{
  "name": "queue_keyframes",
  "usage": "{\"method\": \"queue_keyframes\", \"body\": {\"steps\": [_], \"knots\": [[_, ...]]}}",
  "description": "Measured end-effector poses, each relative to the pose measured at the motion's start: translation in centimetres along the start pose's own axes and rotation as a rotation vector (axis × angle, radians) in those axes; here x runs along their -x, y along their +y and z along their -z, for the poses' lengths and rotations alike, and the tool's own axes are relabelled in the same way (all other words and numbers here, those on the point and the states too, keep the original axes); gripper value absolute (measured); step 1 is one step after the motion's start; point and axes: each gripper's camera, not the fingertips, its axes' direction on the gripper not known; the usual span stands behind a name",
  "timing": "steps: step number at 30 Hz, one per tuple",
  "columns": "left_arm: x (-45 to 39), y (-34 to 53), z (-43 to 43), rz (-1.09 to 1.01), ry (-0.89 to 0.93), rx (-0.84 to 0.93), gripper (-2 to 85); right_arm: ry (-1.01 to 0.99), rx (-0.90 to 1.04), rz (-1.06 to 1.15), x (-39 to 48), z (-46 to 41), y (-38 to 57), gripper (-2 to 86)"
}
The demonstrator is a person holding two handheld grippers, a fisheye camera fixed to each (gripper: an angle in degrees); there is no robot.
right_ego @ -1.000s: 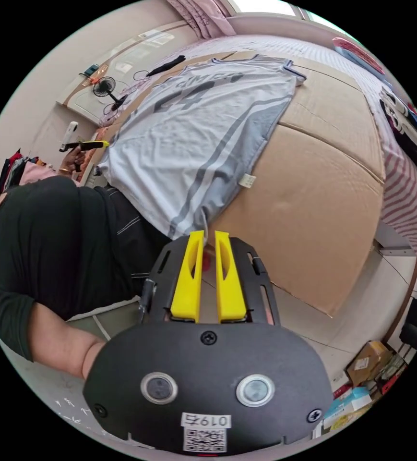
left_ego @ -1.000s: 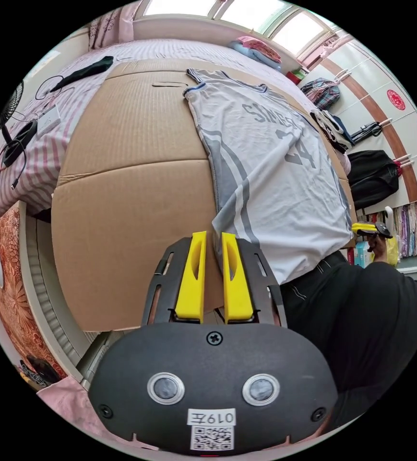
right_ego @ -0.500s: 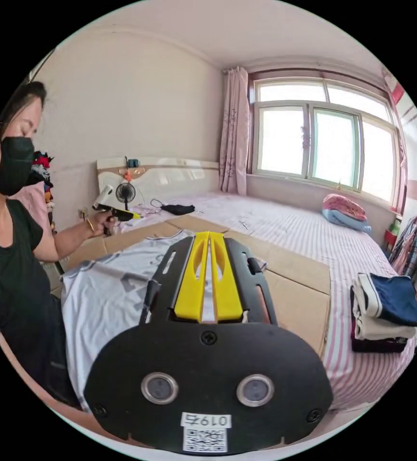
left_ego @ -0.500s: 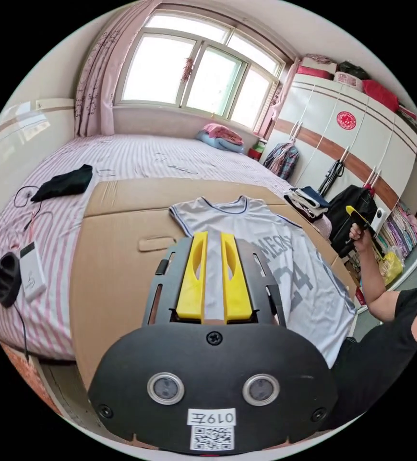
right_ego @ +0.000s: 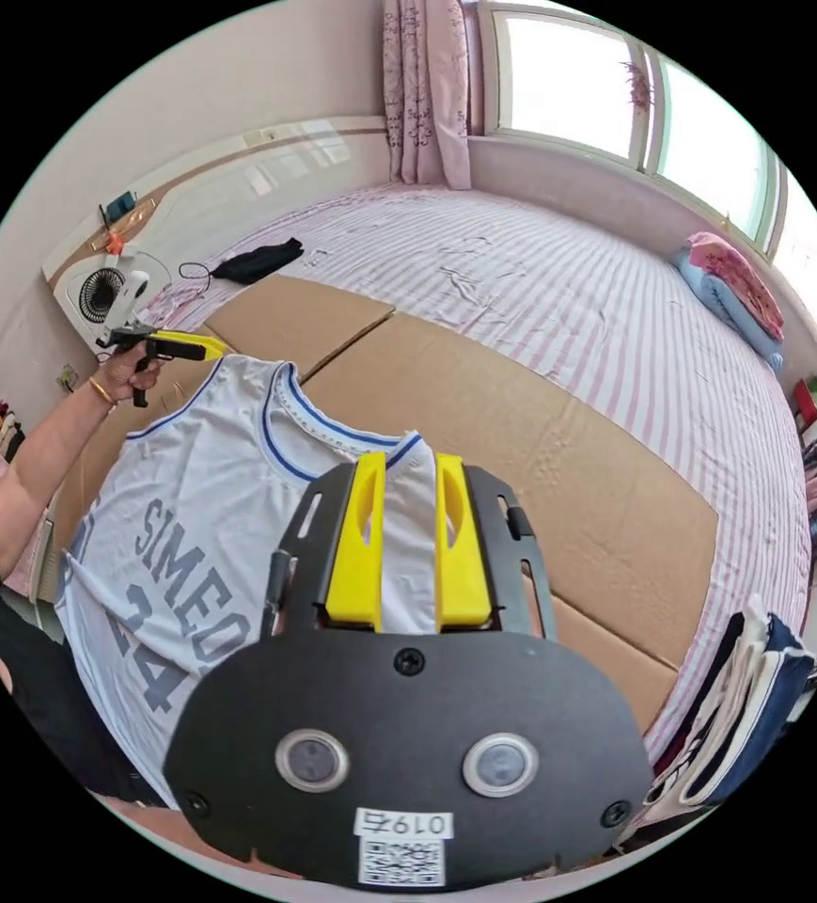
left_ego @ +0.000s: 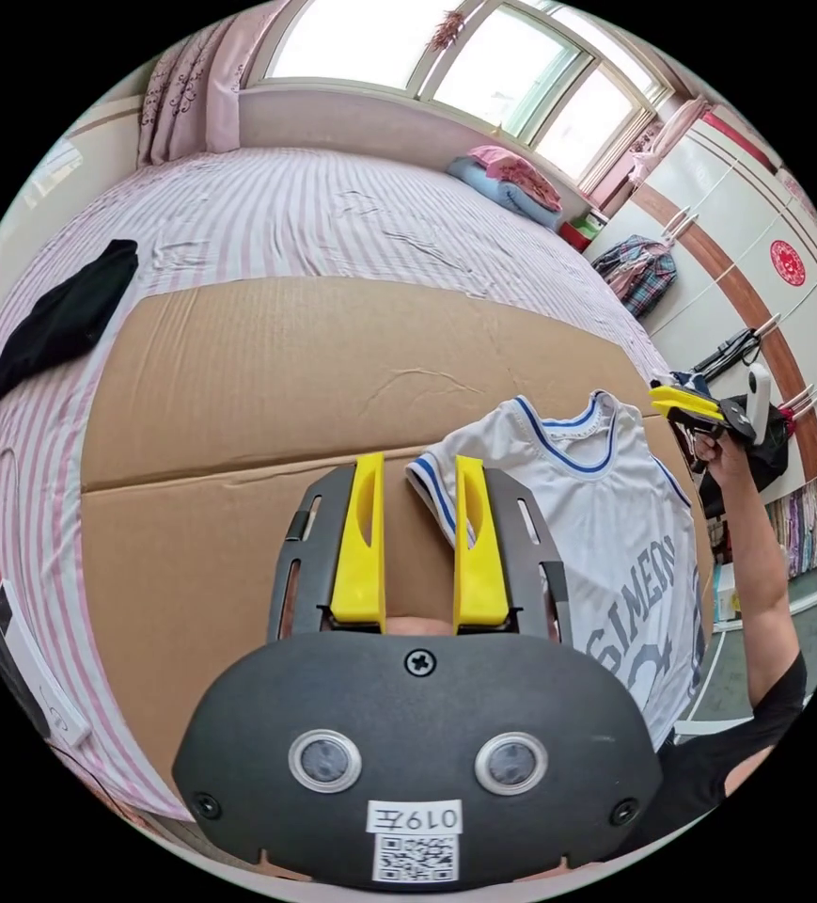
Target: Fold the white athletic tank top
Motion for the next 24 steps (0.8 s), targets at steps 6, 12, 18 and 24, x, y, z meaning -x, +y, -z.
{"method": "queue_keyframes", "body": {"steps": [6, 12, 18, 24], "knots": [[1.3, -2.2, -1.9, 0.008, 0.107, 0.039, 10.3, -0.102, 0.034, 0.052, 1.7, -6.2, -7.2, 8.4], [0.1, -4.0, -2.5, -0.051, 0.080, 0.077, 7.0, -0.428, -0.031, 0.031, 5.1, -11.1, -12.9, 7.8], [-0.5, -5.3, -2.3, -0.054, 0.082, 0.087, 6.0, -0.489, 0.092, -0.095, 6.0, -17.2, -17.0, 8.9], [-1.2, -6.1, -2.1, -0.062, 0.074, 0.082, 3.0, -0.414, 0.110, -0.126, 6.6, -18.9, -18.3, 1.4]]}}
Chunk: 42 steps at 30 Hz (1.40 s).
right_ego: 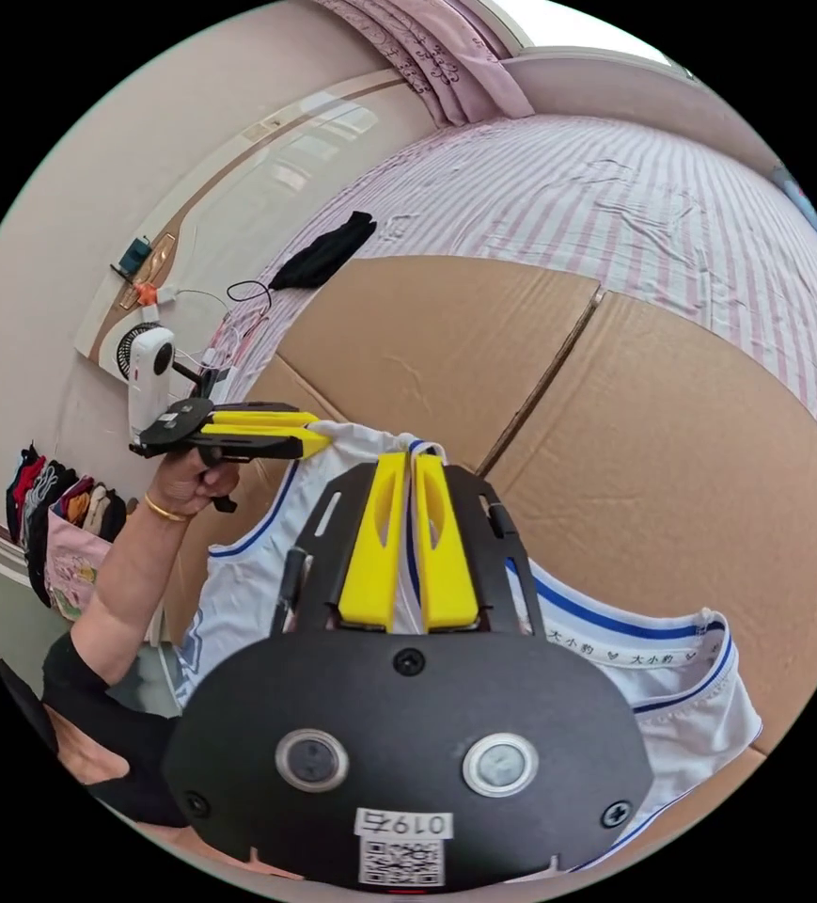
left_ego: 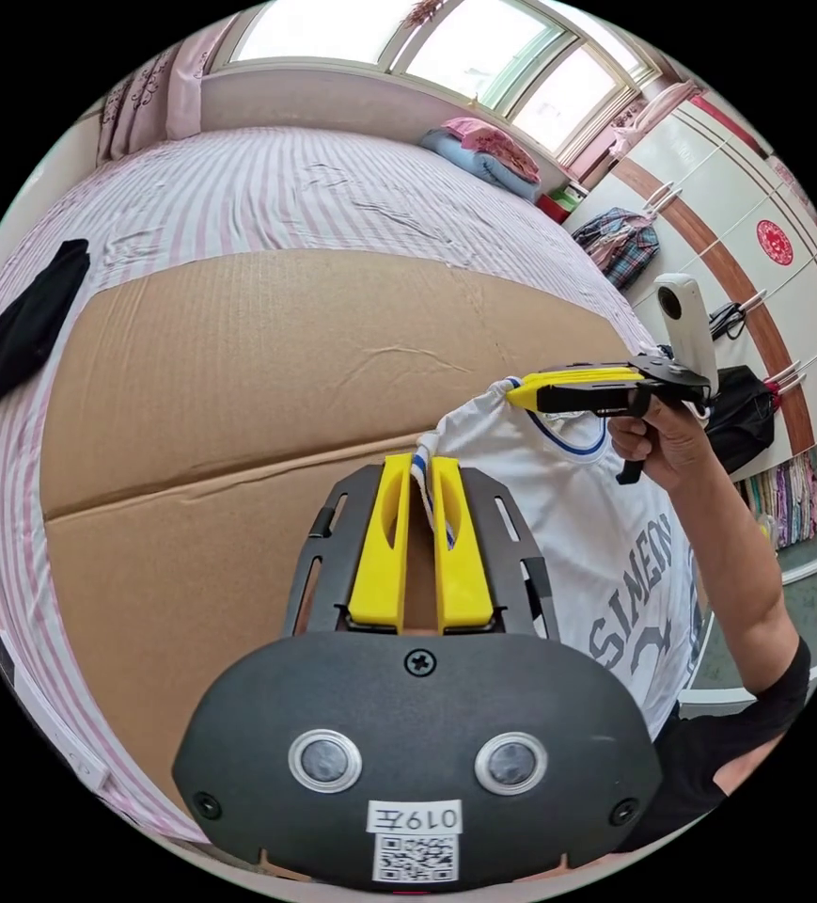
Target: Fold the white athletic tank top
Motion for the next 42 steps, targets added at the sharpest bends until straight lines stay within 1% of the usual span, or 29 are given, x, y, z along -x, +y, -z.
{"method": "queue_keyframes", "body": {"steps": [4, 7, 10, 13, 17, 21, 23, 27, 29, 33, 35, 36, 40, 42], "knots": [[-1.5, -0.6, 1.1, -0.027, -0.028, -0.013, 2.1, -0.002, -0.094, 0.037, 1.2, 1.7, -0.1, -0.6], [-2.9, -1.4, 2.6, -0.047, -0.081, -0.050, 1.8, 0.068, -0.139, 0.069, 2.7, 3.0, -0.9, -0.8], [-4.2, -2.7, 3.5, -0.055, -0.164, -0.043, 1.8, 0.144, -0.141, 0.098, 4.2, 3.1, -2.0, -0.9], [-5.5, -3.8, 3.0, -0.056, -0.267, 0.003, 2.0, 0.224, -0.127, 0.106, 5.3, 1.8, -3.0, -0.8], [-6.4, -4.3, 1.9, -0.006, -0.358, 0.038, 2.7, 0.250, -0.130, 0.101, 6.1, -0.5, -3.4, -0.2], [-7.0, -3.6, 1.5, 0.009, -0.335, 0.026, 5.0, 0.255, -0.050, 0.086, 5.9, -2.1, -3.3, 3.7], [-7.5, -3.1, 1.9, 0.018, -0.374, 0.018, 7.7, 0.284, -0.033, 0.100, 6.0, -1.7, -2.8, 4.9], [-8.0, -2.5, 2.6, 0.056, -0.398, 0.014, 11.1, 0.301, -0.046, 0.113, 6.4, 0.4, -1.8, 4.5], [-8.4, -1.8, 3.3, 0.082, -0.405, 0.000, 12.1, 0.328, -0.074, 0.129, 6.9, 2.8, -0.5, 1.7], [-10.3, -0.4, 4.9, 0.040, -0.440, -0.076, 12.2, 0.389, -0.161, 0.191, 8.3, 6.8, 3.4, -0.6], [-11.3, 0.0, 5.0, 0.017, -0.449, -0.060, 11.2, 0.349, -0.174, 0.226, 8.8, 8.0, 6.5, -0.8], [-11.4, 0.0, 4.9, 0.016, -0.439, -0.050, 10.7, 0.342, -0.165, 0.216, 8.7, 8.0, 7.0, -0.9], [-12.1, 0.3, 4.2, 0.026, -0.305, -0.015, 7.8, 0.298, -0.131, 0.180, 8.9, 6.3, 10.0, -1.0], [-13.3, 0.8, 4.6, 0.022, -0.336, -0.045, 6.5, 0.275, -0.140, 0.189, 9.8, 5.4, 10.8, -1.0]]}}
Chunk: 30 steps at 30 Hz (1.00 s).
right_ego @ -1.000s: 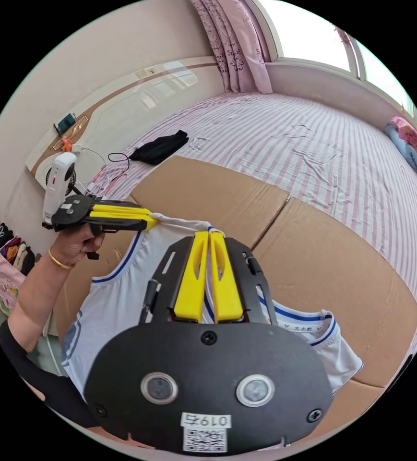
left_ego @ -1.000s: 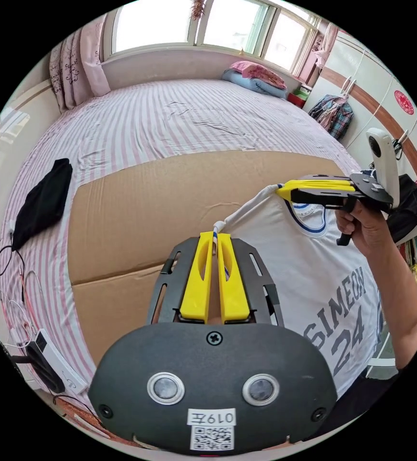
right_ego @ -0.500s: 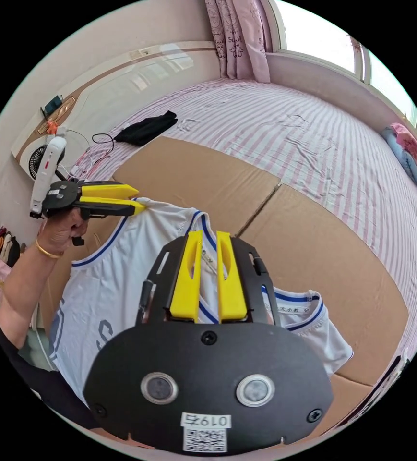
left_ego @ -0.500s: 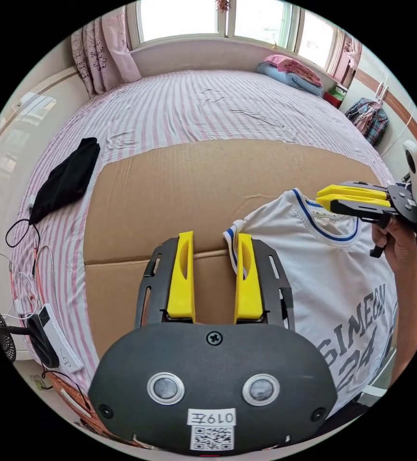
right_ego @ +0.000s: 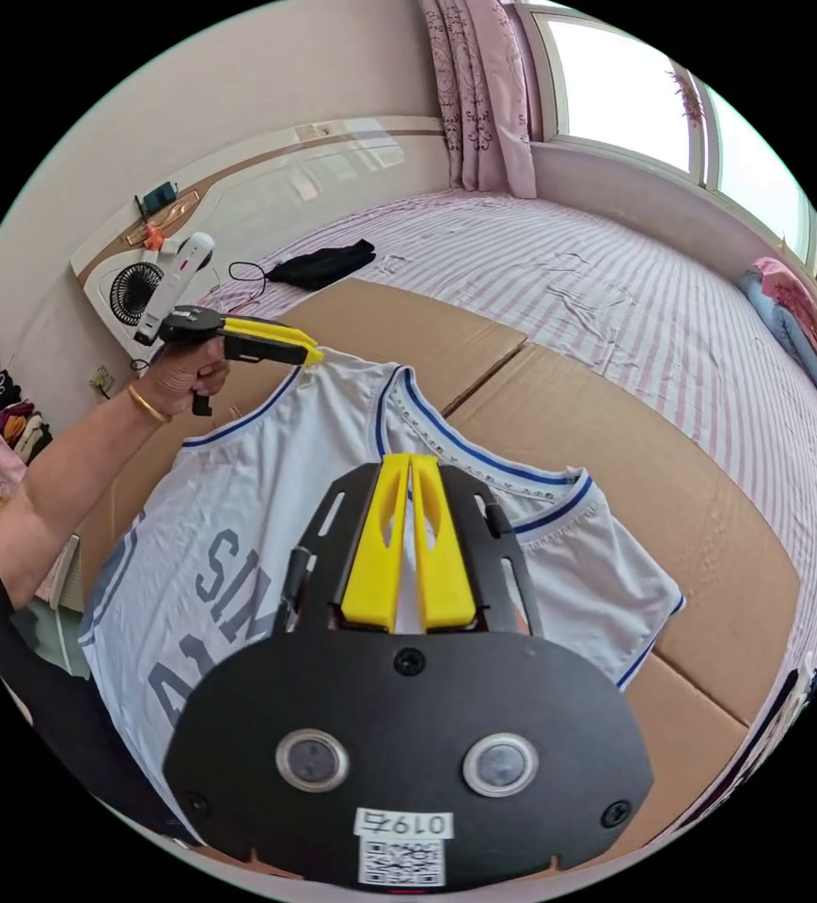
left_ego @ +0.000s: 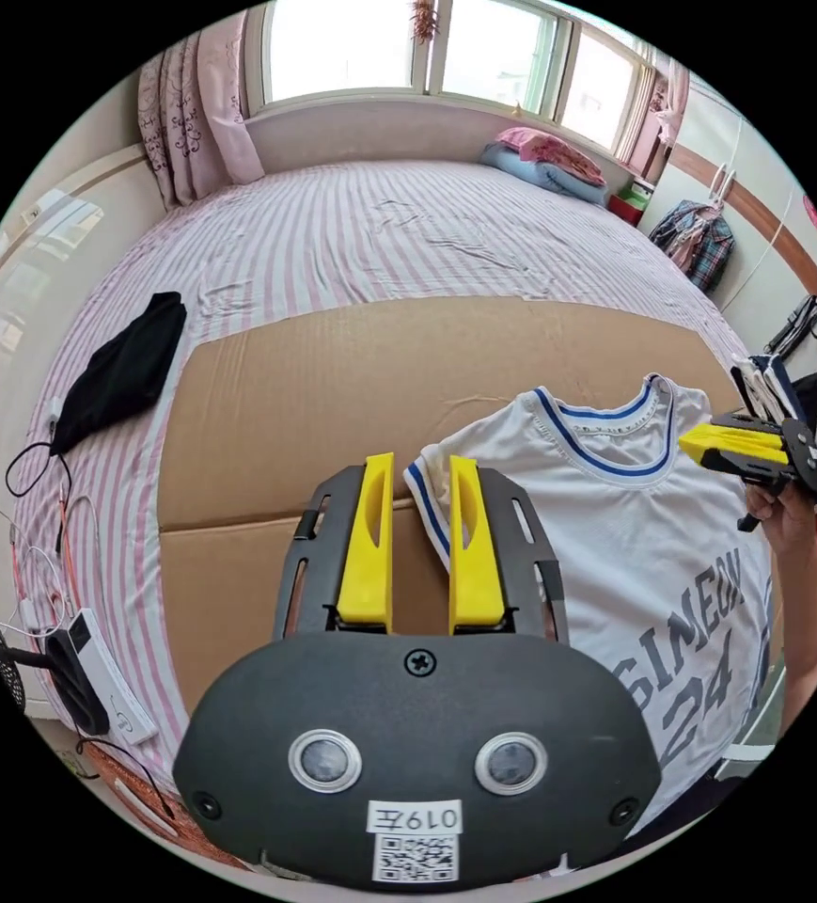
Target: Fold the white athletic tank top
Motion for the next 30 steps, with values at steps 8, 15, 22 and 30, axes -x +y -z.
{"method": "queue_keyframes", "body": {"steps": [8, 15, 22, 30], "knots": [[-6.6, 5.9, 6.9, -0.064, -0.100, -0.323, 1.3, -0.009, -0.152, 0.058, 6.6, 0.6, 2.6, -1.0], [-15.8, 10.2, 10.4, -0.101, -0.358, -0.433, 0.8, 0.139, -0.254, 0.125, 11.1, 3.7, 7.0, -1.0], [-23.1, 12.8, 12.1, -0.127, -0.282, -0.449, 0.7, 0.256, -0.329, 0.116, 12.2, 8.0, 13.3, -0.9], [-28.9, 13.0, 12.9, -0.155, -0.233, -0.444, 0.8, 0.337, -0.373, 0.160, 12.1, 10.7, 19.1, -0.6]]}}
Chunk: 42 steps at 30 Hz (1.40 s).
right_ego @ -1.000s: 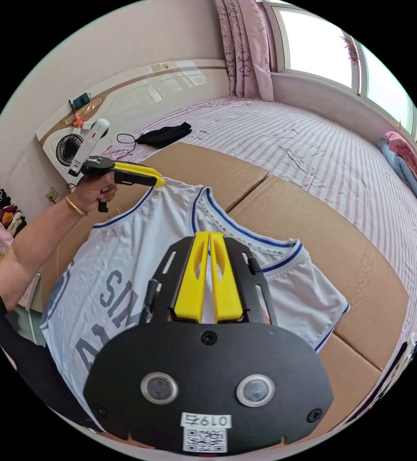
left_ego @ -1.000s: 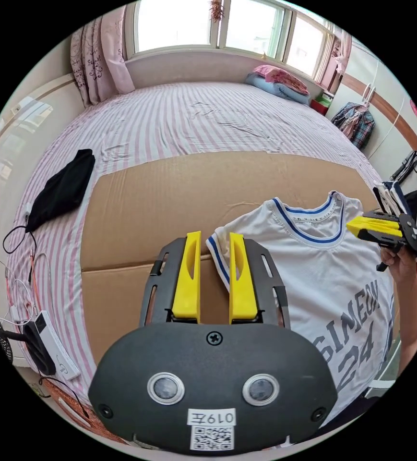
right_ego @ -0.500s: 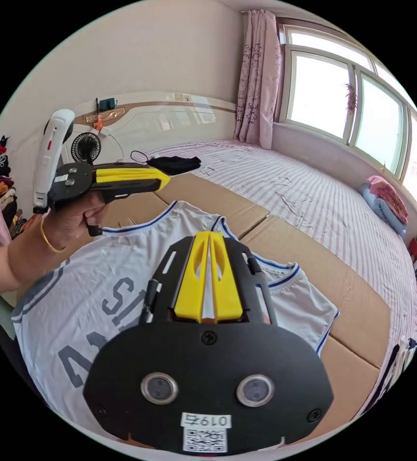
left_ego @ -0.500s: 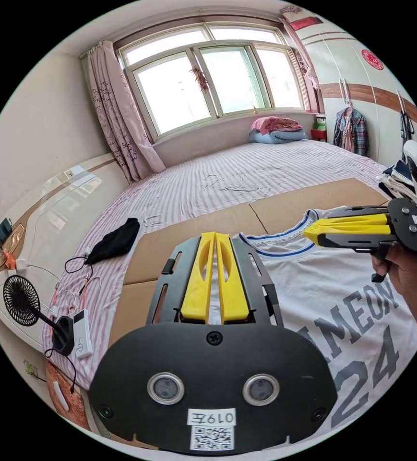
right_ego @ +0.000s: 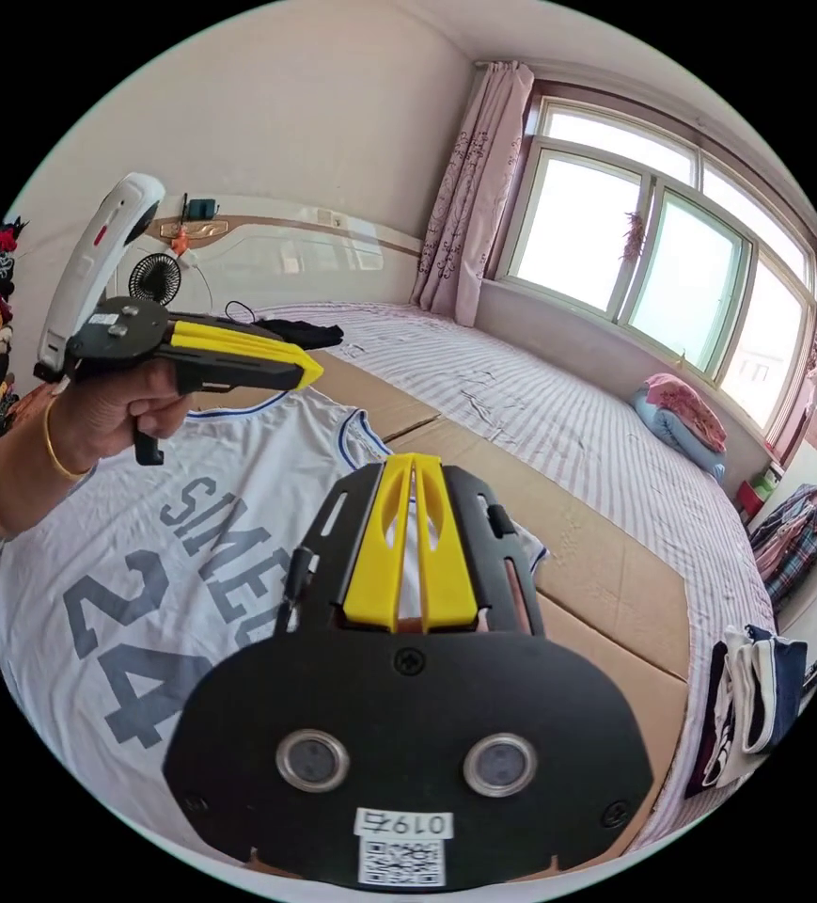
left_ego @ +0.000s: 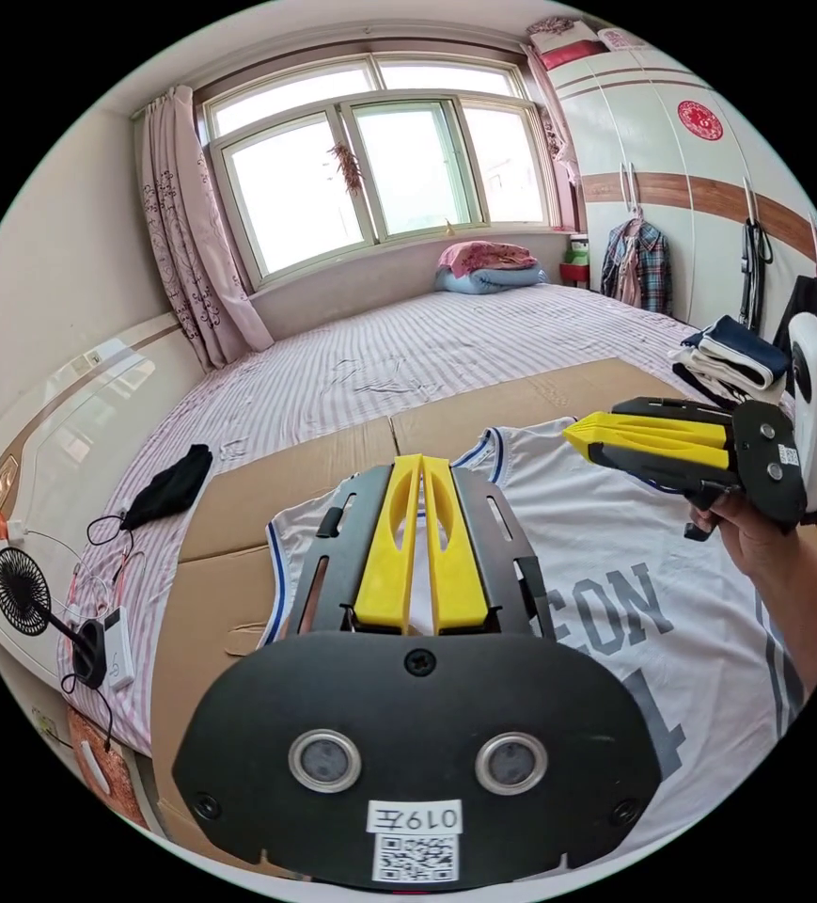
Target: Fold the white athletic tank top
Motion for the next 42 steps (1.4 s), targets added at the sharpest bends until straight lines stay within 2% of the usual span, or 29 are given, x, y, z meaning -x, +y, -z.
{"method": "queue_keyframes", "body": {"steps": [3, 7, 10, 21, 26, 28, 32, 34, 38, 42], "knots": [[-1.6, -0.6, 0.4, -0.011, 0.000, 0.000, 0.7, 0.019, -0.020, -0.018, -0.4, 0.9, 1.2, -0.4], [-3.5, -1.4, 0.6, -0.019, -0.021, 0.001, 0.8, 0.058, 0.066, -0.031, -1.4, 0.0, 2.4, -0.9], [-4.2, -2.1, 0.1, -0.020, -0.003, 0.027, 0.8, 0.001, 0.136, -0.029, -2.1, -0.4, 2.9, -0.9], [-6.4, -2.6, -1.1, -0.005, -0.029, 0.001, 0.9, 0.112, 0.119, -0.120, -5.7, -2.2, 4.2, -0.9], [-6.6, -3.0, -1.8, 0.003, -0.029, -0.009, 0.9, 0.142, 0.257, -0.206, -10.0, -6.0, 4.3, -0.6], [-6.5, -3.1, -2.2, 0.007, -0.022, -0.007, 0.9, 0.123, 0.258, -0.297, -12.7, -7.0, 4.3, -0.1], [-6.4, -3.4, -3.2, 0.006, -0.026, 0.006, 0.9, -0.102, 0.322, -0.528, -19.5, -10.8, 4.8, 6.4], [-6.2, -3.5, -3.5, 0.008, -0.030, 0.007, 0.9, -0.172, 0.382, -0.556, -20.7, -12.9, 5.0, 8.0], [-5.7, -4.1, -4.0, 0.017, -0.031, 0.000, 0.8, -0.149, 0.450, -0.570, -20.6, -16.2, 5.6, 8.1], [-5.3, -4.7, -4.6, 0.015, -0.033, 0.003, 0.9, -0.095, 0.430, -0.537, -19.6, -16.9, 5.6, 7.0]]}}
